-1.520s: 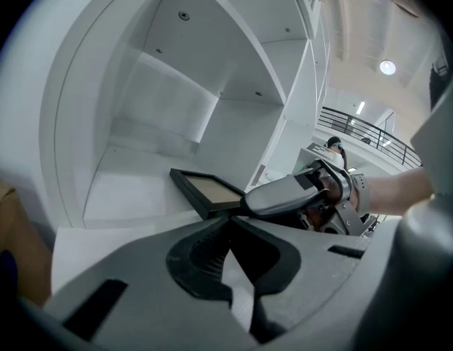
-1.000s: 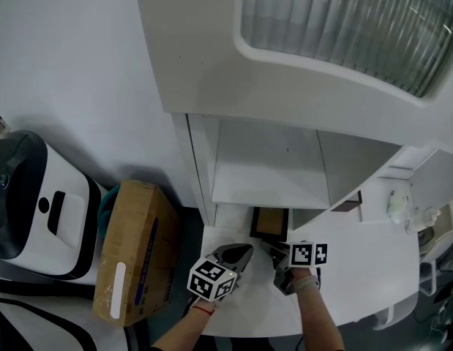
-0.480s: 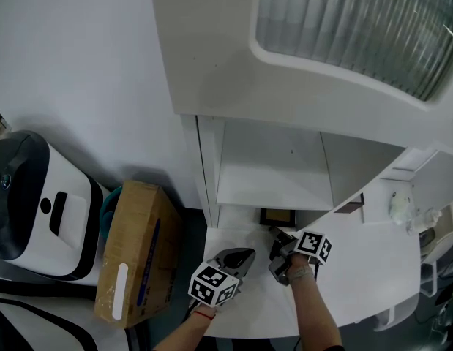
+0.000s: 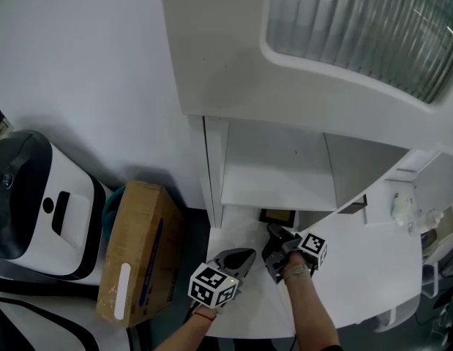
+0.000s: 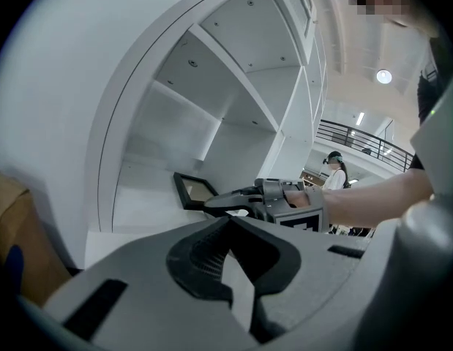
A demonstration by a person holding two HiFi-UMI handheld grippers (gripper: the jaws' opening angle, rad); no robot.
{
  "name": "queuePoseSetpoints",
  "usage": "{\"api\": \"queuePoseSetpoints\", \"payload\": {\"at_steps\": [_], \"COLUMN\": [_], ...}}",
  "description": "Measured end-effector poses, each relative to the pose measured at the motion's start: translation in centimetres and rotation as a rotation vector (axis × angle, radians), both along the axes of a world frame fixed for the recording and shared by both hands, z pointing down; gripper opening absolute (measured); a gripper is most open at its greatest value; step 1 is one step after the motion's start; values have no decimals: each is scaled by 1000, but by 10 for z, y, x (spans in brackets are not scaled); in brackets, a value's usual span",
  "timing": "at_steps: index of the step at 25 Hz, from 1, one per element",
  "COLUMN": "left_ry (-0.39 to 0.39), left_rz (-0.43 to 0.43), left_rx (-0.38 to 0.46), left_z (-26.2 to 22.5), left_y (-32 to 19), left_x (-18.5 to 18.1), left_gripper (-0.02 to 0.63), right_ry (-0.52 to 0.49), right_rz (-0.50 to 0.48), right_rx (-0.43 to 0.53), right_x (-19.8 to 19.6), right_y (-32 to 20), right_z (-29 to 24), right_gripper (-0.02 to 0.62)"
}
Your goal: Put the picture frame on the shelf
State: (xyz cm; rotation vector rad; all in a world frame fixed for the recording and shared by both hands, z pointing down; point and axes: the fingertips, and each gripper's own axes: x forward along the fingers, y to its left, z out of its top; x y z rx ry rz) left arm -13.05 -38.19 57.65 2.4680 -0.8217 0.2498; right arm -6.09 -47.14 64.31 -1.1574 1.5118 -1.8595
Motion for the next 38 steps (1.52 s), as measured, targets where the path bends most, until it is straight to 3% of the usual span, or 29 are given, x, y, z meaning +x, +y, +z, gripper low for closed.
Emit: {"api": "queuePoseSetpoints", "payload": {"at_steps": [6,13,22,30,38], "left_ry": [0,-9,-18,-17,10], "left_rz": [-7,-11,-2,22,26], "left_rx": [0,-2,22,49,73], "left_z": [0,-2,-18,-39,-66], "left_y": [-2,-4,-1,20,41], "left_x": [-2,0,4,1,3], "left_gripper": [6,6,5,5,6], "right_ry": [28,11,118,288,490], "right_rz": [-71,-130,-285,-499,-653], "right_rx": [121,198,270,357,564], "right_x": [-9,-19,-29,-46,-51], "right_y": [5,21,55,97,134], "right_z": [-17,-34,-56,-90,-134], "right_gripper": [3,3,3,3,3]}}
